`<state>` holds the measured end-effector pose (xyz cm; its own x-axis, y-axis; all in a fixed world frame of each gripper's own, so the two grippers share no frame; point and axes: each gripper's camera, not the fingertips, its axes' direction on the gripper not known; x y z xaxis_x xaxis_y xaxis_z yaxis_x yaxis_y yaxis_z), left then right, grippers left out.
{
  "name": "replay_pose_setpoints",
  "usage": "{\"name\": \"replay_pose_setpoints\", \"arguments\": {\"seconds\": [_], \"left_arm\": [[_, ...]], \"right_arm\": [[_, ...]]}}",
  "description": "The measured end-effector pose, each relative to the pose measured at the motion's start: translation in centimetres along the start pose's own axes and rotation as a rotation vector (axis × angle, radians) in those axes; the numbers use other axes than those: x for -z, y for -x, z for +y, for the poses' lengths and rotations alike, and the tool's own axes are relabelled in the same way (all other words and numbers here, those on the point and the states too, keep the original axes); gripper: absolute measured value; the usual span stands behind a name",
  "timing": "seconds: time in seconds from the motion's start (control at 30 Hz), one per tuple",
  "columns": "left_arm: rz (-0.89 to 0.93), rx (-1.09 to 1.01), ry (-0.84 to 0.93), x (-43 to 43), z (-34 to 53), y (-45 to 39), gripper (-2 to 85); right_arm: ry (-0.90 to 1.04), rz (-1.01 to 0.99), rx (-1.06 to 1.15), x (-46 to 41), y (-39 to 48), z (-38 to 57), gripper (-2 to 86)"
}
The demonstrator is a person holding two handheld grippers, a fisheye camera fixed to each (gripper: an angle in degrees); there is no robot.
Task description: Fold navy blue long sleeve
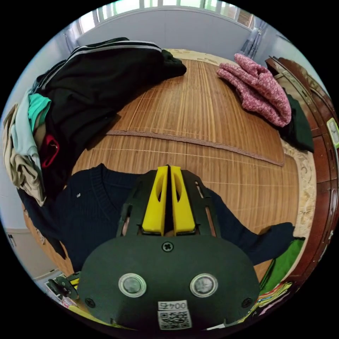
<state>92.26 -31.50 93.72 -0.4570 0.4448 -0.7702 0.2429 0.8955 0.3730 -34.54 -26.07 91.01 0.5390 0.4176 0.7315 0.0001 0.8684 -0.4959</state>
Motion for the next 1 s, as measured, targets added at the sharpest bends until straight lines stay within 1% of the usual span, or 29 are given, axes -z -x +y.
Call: {"name": "replay_pose_setpoints", "arguments": {"seconds": [0.1,0.17,0.23,0.27,0.3,0.37,0.43,0.5,0.6,0.67,0.73,0.8,0.93,1.0], "left_arm": [[0.001,-0.001,-0.003,-0.8,-0.2,0.7,0.7],[-0.003,-0.003,-0.003,-1.4,-0.3,1.0,0.7],[-0.005,-0.004,-0.003,-1.9,-0.4,1.4,0.7],[-0.005,-0.004,-0.004,-2.2,-0.4,1.7,0.6],[-0.004,-0.003,-0.004,-2.6,-0.4,2.0,0.6],[-0.005,-0.002,-0.006,-3.2,-0.3,2.4,0.6],[-0.013,-0.006,-0.009,-3.7,-0.1,2.8,0.6],[-0.023,-0.012,-0.014,-4.5,0.1,3.3,0.6],[-0.013,-0.013,-0.017,-5.5,0.5,4.3,0.7],[-0.002,-0.01,-0.016,-6.1,0.8,5.0,0.7],[0.004,-0.011,-0.015,-6.7,1.1,5.7,0.7],[0.006,-0.013,-0.014,-7.6,1.6,6.5,0.6],[0.009,-0.013,-0.02,-8.9,2.7,7.9,0.7],[0.006,-0.014,-0.02,-9.7,3.5,8.8,0.7]], "right_arm": [[-0.002,-0.017,-0.035,-0.3,-1.1,0.2,7.3],[-0.053,-0.027,-0.071,0.4,-1.9,0.7,7.4],[-0.207,-0.086,-0.139,2.3,-3.1,2.3,4.0],[-0.228,-0.118,-0.134,2.6,-3.3,2.8,3.3],[-0.246,-0.184,-0.073,2.8,-3.4,3.8,2.2],[-0.204,-0.176,-0.05,2.2,-3.6,4.7,1.1],[-0.109,-0.091,-0.097,0.4,-4.3,5.3,0.1],[-0.083,-0.071,-0.162,-0.4,-5.4,5.8,0.1],[-0.197,-0.088,-0.24,0.2,-7.5,7.3,1.7],[-0.195,-0.059,-0.222,0.2,-8.6,7.9,4.3],[-0.122,0.023,-0.15,-0.4,-9.8,8.7,6.9],[-0.098,0.068,-0.102,-0.8,-10.5,9.8,7.9],[-0.035,0.02,-0.023,-1.9,-12.1,12.7,9.3],[-0.031,-0.005,-0.009,-2.3,-12.5,14.0,8.1]]}}
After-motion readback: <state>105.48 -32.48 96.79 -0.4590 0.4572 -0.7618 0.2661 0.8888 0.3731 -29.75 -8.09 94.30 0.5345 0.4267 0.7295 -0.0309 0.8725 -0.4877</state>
